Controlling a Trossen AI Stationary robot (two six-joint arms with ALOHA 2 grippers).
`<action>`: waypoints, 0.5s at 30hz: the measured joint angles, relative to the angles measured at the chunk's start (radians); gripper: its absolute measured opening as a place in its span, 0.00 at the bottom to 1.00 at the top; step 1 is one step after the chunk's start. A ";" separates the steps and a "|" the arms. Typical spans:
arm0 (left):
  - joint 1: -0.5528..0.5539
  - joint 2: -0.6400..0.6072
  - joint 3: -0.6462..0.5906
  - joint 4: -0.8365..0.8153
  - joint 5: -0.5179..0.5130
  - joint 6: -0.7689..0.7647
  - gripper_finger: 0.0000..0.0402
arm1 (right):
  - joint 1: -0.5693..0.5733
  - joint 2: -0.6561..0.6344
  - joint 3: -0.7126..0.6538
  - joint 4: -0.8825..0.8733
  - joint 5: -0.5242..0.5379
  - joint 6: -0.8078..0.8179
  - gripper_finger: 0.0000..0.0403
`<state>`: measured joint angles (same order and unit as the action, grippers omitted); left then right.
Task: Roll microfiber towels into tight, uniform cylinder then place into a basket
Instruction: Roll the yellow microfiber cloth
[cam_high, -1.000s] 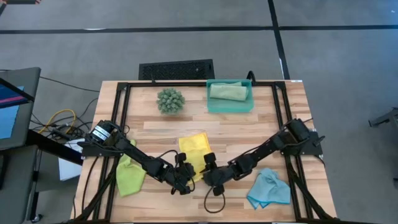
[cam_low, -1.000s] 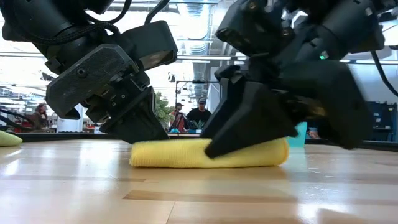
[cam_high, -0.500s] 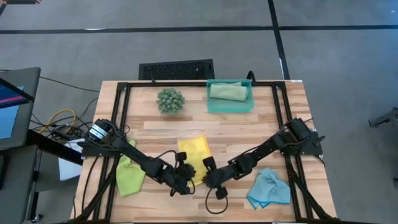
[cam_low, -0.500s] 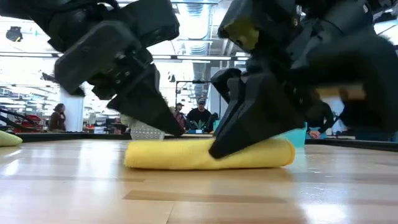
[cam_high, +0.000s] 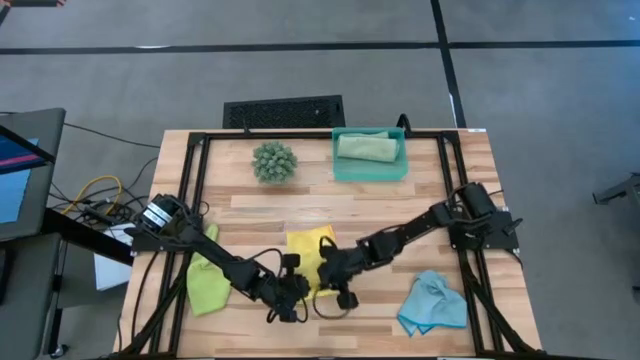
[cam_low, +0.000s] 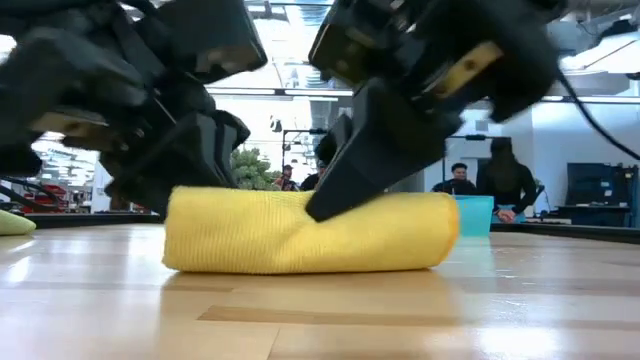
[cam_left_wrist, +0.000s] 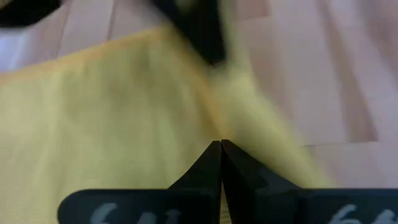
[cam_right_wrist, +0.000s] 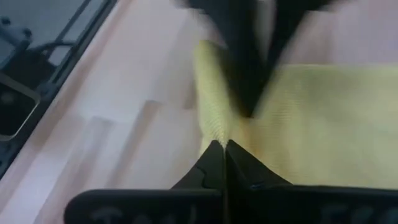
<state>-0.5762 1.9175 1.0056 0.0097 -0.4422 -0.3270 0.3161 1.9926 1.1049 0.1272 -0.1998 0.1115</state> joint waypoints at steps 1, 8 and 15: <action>-0.008 0.000 0.005 -0.003 0.000 0.010 0.00 | -0.011 0.000 0.000 -0.001 -0.010 0.009 0.06; -0.058 -0.001 0.078 -0.170 -0.048 0.009 0.00 | -0.030 0.004 0.000 0.000 -0.067 0.022 0.05; -0.109 -0.002 0.168 -0.350 -0.161 -0.036 0.00 | -0.037 0.009 -0.001 -0.003 -0.091 0.066 0.05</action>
<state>-0.6848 1.9156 1.1732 -0.3405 -0.6036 -0.3633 0.2790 2.0014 1.1042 0.1242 -0.2909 0.1772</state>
